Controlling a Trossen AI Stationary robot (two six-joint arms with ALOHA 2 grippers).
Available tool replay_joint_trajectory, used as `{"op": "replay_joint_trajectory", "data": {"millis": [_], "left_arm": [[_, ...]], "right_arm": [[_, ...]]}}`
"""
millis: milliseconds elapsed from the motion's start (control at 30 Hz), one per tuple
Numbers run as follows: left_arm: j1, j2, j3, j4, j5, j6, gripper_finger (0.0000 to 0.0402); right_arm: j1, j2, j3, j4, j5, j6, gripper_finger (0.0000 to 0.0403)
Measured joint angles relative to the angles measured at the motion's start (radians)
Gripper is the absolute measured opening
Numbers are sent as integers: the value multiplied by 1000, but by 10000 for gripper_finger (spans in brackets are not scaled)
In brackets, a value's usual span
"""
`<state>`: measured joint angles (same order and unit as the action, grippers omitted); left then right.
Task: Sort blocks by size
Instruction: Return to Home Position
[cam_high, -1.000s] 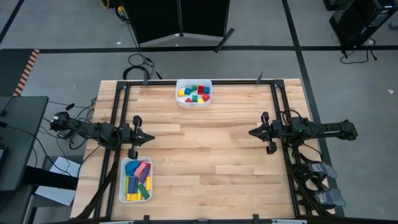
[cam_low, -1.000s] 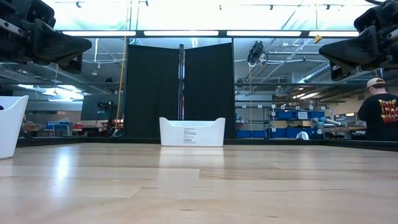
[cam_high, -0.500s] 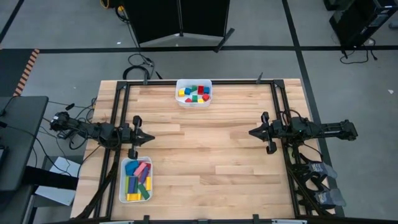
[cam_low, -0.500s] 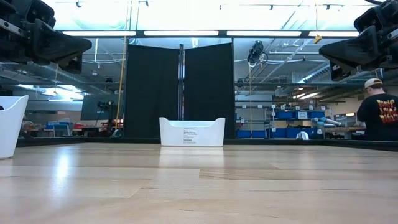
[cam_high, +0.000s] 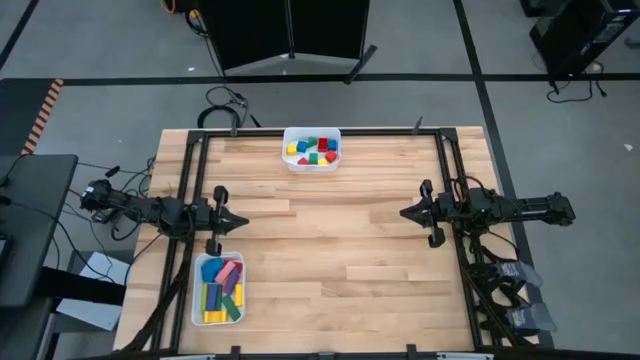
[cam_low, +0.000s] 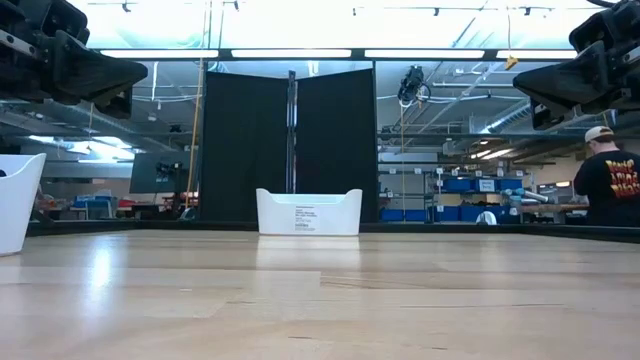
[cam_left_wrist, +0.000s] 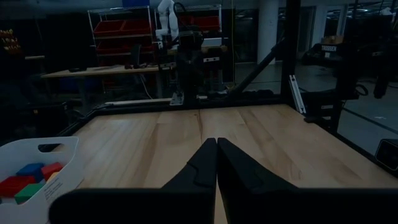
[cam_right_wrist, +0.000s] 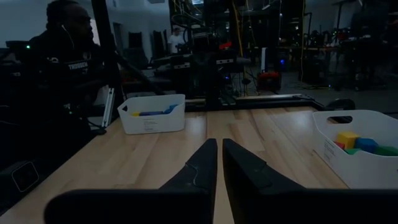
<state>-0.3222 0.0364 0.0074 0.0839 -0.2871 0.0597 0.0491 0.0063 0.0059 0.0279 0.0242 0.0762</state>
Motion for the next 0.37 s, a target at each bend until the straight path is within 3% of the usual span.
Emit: {"op": "replay_joint_trajectory", "data": {"millis": [367], "left_arm": [[0,0,0,0,0,0,19]], "right_arm": [[0,0,0,0,0,0,38]]}}
